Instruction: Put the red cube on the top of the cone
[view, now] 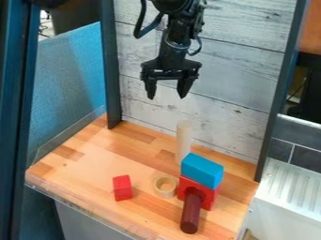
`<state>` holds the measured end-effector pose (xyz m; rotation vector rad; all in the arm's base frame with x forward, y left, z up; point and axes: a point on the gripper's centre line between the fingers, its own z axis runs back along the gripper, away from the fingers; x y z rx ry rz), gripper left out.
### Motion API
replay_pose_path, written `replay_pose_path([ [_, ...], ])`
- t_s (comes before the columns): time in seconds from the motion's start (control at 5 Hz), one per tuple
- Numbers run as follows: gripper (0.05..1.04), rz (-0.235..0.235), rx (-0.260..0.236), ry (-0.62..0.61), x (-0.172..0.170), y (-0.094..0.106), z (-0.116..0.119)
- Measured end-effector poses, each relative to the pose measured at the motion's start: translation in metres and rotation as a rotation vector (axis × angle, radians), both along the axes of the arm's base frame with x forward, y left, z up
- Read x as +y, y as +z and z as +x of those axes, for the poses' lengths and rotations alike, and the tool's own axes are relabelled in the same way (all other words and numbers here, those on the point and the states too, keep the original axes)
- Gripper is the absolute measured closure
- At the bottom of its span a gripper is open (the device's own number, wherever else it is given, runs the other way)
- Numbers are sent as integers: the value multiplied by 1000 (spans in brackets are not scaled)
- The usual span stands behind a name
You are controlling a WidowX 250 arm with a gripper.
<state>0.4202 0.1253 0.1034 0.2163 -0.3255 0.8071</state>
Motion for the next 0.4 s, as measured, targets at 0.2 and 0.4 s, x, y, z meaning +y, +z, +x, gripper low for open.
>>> replay_pose_path([
  [0.2, 84, -12, 52, -2, -1, -21, -4],
  [0.4, 84, -23, 104, -46, -6, -41, -23],
])
